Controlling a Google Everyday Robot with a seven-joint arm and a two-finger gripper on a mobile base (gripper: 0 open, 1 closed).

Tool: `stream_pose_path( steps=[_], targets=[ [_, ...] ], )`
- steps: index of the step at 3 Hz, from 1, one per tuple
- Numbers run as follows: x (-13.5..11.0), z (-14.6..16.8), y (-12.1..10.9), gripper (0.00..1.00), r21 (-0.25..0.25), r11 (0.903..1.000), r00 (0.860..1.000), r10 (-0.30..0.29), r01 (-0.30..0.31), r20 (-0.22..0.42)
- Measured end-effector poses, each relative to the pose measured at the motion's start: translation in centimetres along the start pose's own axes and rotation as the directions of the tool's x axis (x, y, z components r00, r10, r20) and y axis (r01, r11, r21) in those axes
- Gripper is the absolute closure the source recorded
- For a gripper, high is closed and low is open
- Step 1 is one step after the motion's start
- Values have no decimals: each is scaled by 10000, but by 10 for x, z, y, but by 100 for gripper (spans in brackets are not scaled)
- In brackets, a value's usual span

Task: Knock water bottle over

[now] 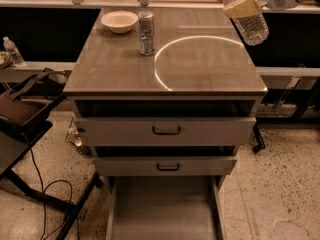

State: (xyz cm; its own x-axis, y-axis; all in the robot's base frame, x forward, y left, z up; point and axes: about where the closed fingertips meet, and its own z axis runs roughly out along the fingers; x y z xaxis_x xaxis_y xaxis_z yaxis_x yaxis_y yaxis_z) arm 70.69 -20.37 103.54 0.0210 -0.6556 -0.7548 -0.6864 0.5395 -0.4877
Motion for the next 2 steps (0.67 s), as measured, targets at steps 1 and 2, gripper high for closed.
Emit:
stream_pose_path(
  steps=[1,2],
  targets=[
    [9,19,11,100,-1238,9918,9952,-440,330,-873],
    [9,32,21,100,-2333,9721,9868,-614,250,-1499]
  ],
)
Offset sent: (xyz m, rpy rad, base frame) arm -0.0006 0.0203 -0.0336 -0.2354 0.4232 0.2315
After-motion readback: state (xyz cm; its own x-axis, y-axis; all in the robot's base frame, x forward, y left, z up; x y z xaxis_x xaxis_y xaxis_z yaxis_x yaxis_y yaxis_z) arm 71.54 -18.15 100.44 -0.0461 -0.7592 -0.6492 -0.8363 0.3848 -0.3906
